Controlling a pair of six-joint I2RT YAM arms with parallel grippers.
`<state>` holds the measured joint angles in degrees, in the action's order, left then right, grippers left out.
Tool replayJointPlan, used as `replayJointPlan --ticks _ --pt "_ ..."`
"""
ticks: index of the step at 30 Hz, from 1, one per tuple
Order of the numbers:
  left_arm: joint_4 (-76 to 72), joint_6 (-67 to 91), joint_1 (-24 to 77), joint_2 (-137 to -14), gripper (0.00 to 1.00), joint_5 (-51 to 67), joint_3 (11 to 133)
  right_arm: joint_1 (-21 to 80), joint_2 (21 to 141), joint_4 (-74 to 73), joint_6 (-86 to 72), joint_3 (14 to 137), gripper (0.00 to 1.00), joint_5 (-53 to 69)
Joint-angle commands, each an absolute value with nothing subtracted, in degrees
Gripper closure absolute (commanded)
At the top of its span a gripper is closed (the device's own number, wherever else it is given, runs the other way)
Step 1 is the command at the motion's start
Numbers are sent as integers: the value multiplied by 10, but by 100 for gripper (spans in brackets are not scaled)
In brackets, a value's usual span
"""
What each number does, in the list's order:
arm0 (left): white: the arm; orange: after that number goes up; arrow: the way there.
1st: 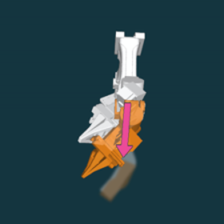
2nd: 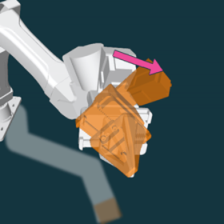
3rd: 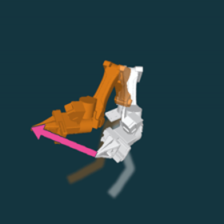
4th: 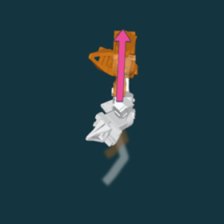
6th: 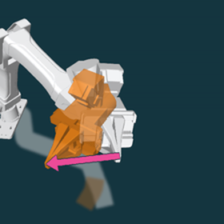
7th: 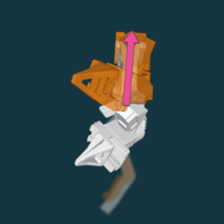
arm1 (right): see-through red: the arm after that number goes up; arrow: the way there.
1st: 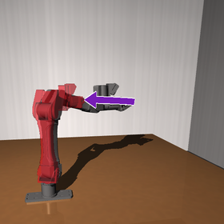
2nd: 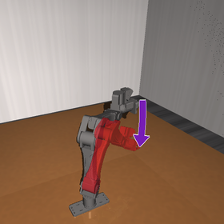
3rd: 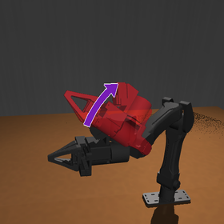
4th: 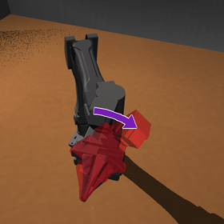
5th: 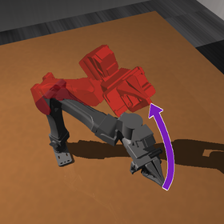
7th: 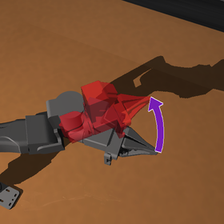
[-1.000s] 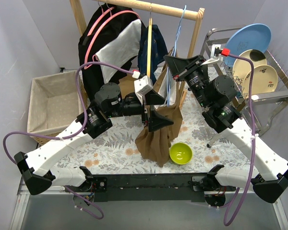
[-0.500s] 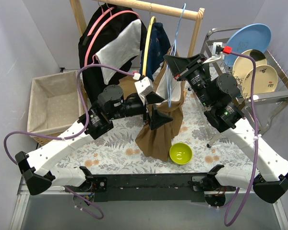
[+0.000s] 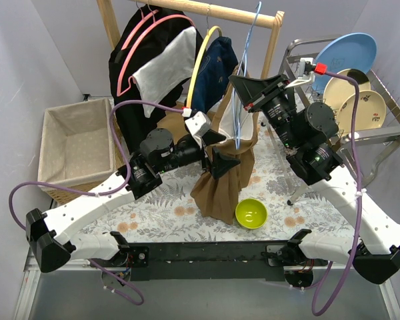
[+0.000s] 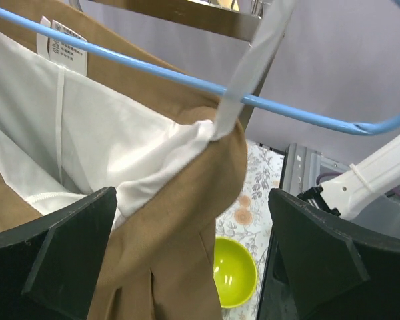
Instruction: Place the skirt on the hanger
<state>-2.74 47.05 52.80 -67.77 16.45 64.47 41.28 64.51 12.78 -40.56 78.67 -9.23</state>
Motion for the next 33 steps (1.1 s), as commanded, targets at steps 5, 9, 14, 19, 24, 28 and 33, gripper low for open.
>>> replayJointPlan --ticks 5,9,14,19,24,28,33 --pt "-100 491 532 -719 9 174 649 414 598 237 -410 790 99 -110" --pt "-99 494 532 -721 47 171 650 414 593 242 -411 779 99 -113" --pt "-95 505 533 -680 100 163 650 414 584 231 -397 764 99 -124" --pt "-49 503 533 -639 100 170 678 414 561 243 -354 708 99 -156" --pt "-12 509 533 -621 100 208 710 414 569 256 -329 686 99 -189" --pt "11 512 533 -620 100 243 728 414 600 260 -327 696 99 -193" --pt "19 511 533 -623 100 288 726 414 629 251 -354 733 99 -216"
